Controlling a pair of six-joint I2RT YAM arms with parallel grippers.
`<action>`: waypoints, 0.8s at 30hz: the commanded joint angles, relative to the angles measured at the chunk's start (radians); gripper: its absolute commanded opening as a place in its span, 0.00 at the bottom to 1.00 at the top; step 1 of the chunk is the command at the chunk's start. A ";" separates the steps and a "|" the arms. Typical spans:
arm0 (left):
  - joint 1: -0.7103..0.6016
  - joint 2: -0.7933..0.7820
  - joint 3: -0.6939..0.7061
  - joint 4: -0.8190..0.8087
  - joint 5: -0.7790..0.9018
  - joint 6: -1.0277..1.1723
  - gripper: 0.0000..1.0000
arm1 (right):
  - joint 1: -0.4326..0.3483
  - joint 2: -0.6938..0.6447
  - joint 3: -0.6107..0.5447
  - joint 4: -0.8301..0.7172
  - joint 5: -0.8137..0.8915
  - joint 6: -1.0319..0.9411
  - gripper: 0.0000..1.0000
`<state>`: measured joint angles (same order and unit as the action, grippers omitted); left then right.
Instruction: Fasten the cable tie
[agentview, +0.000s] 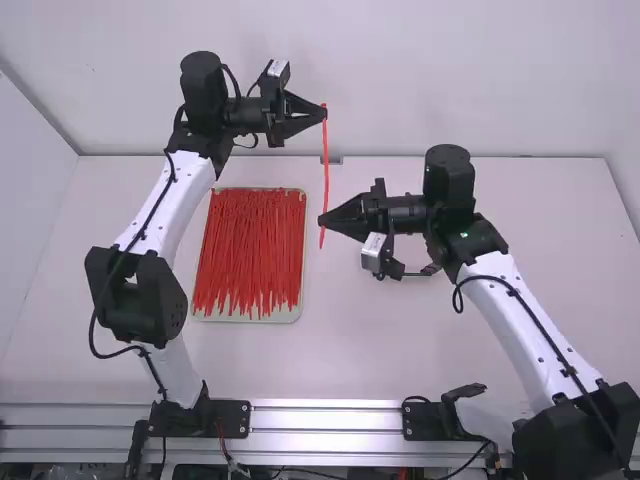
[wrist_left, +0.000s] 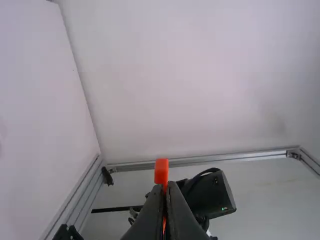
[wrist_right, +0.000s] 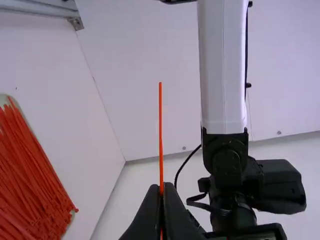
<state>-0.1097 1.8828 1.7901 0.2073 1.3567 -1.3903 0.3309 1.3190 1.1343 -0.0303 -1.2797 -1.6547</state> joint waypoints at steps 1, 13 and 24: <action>-0.002 -0.014 -0.011 0.007 0.015 0.026 0.02 | 0.001 -0.018 0.031 -0.004 -0.007 0.029 0.00; -0.001 -0.014 -0.011 -0.055 0.041 0.140 0.02 | 0.036 -0.018 0.031 0.045 -0.006 0.598 0.00; -0.001 -0.014 -0.011 -0.330 0.042 0.593 0.02 | -0.031 -0.018 0.031 0.172 -0.006 1.214 0.00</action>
<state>-0.1093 1.8828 1.7809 -0.1223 1.3762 -0.9421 0.3122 1.3190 1.1347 0.1364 -1.2793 -0.6399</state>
